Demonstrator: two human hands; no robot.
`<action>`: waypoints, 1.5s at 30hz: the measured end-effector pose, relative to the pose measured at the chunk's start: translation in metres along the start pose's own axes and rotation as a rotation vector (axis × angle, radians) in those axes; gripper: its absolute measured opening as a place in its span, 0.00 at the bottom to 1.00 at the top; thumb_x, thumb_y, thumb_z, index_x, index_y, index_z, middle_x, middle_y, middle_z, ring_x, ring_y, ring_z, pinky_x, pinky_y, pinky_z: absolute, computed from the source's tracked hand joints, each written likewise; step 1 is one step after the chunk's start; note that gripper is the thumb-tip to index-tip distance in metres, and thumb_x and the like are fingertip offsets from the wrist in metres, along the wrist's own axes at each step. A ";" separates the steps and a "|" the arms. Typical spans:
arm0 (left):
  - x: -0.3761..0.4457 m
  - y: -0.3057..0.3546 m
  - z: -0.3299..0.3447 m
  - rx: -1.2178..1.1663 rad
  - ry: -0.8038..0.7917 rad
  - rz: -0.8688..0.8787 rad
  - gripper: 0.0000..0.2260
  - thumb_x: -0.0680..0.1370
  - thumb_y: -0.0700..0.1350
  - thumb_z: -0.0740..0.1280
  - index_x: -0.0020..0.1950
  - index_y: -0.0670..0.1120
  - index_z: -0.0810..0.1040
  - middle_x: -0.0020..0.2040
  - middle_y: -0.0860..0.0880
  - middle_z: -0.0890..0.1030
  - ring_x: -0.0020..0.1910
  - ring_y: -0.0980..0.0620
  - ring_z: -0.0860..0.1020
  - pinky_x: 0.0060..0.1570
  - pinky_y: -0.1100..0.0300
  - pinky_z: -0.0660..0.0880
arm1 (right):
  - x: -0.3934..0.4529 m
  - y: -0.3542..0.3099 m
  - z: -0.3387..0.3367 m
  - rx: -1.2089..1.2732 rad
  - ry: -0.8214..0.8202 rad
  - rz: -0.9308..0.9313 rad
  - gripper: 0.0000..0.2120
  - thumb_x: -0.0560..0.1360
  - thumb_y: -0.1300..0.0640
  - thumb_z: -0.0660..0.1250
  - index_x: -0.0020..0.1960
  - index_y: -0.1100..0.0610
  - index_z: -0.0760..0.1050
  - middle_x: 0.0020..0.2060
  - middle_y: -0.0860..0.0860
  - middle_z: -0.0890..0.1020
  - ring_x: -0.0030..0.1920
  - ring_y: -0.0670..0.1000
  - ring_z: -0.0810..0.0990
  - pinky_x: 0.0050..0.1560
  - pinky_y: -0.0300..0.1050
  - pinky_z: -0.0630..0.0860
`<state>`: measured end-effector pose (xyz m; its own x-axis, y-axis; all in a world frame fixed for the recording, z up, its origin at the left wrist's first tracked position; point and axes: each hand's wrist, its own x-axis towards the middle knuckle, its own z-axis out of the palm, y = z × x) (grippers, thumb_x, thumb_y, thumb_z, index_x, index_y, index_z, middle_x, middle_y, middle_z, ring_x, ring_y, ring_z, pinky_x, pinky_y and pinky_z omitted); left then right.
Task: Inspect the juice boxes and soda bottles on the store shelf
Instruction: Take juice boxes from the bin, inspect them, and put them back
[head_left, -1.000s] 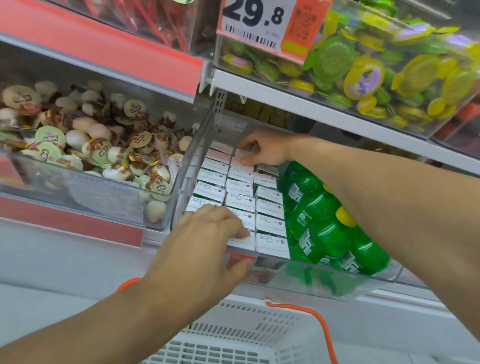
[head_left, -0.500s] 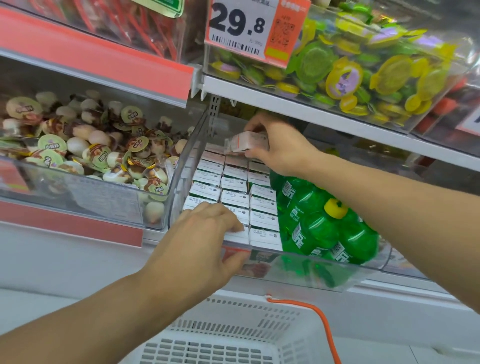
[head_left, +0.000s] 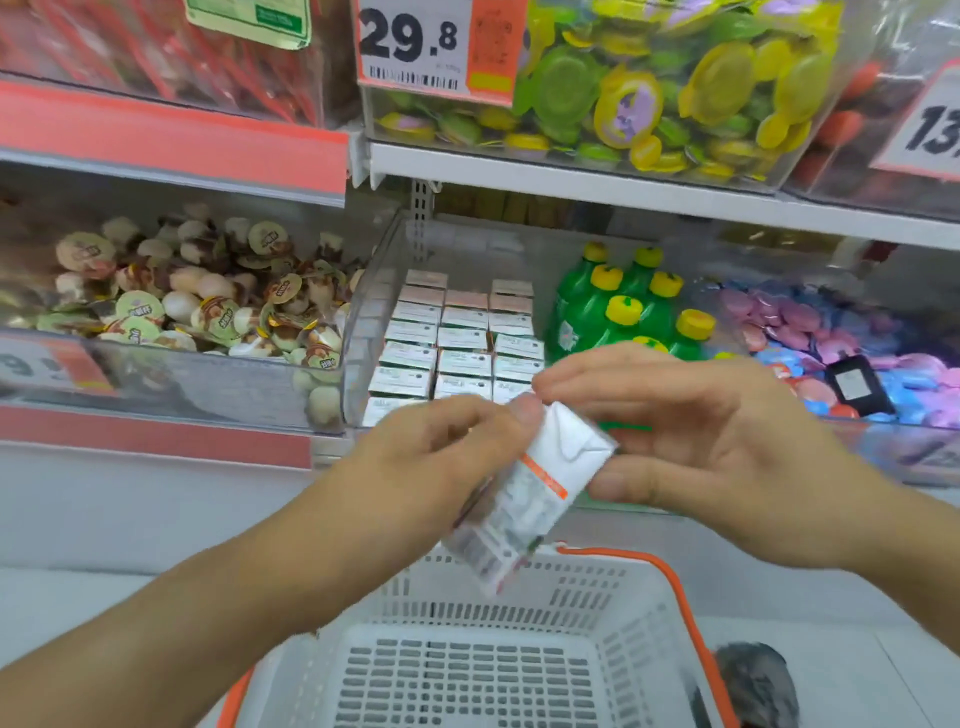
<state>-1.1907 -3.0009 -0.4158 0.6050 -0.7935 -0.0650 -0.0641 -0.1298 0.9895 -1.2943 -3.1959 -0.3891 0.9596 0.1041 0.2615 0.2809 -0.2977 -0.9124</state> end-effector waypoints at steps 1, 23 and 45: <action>-0.004 -0.001 0.005 -0.058 -0.099 -0.087 0.30 0.71 0.66 0.65 0.59 0.44 0.81 0.52 0.37 0.83 0.47 0.47 0.79 0.54 0.44 0.76 | -0.006 0.004 -0.001 0.105 -0.044 0.055 0.19 0.71 0.66 0.72 0.62 0.62 0.81 0.59 0.57 0.81 0.61 0.57 0.81 0.58 0.48 0.80; 0.000 -0.014 0.055 -0.013 -0.141 -0.151 0.28 0.68 0.43 0.78 0.67 0.56 0.76 0.61 0.42 0.81 0.61 0.37 0.79 0.61 0.41 0.76 | -0.048 0.035 -0.007 0.461 0.341 0.456 0.09 0.75 0.60 0.69 0.51 0.60 0.86 0.42 0.58 0.88 0.46 0.58 0.87 0.39 0.44 0.84; 0.003 -0.073 0.054 -0.129 -0.055 -0.159 0.31 0.61 0.43 0.82 0.61 0.61 0.79 0.52 0.45 0.84 0.48 0.47 0.84 0.47 0.55 0.80 | -0.046 0.084 -0.011 0.355 -0.046 0.534 0.29 0.65 0.67 0.79 0.64 0.53 0.80 0.58 0.53 0.84 0.58 0.55 0.84 0.54 0.49 0.82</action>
<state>-1.2269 -3.0264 -0.4948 0.5546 -0.8011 -0.2251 0.1330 -0.1816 0.9743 -1.3146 -3.2362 -0.4745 0.9619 0.0709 -0.2640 -0.2654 0.0114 -0.9641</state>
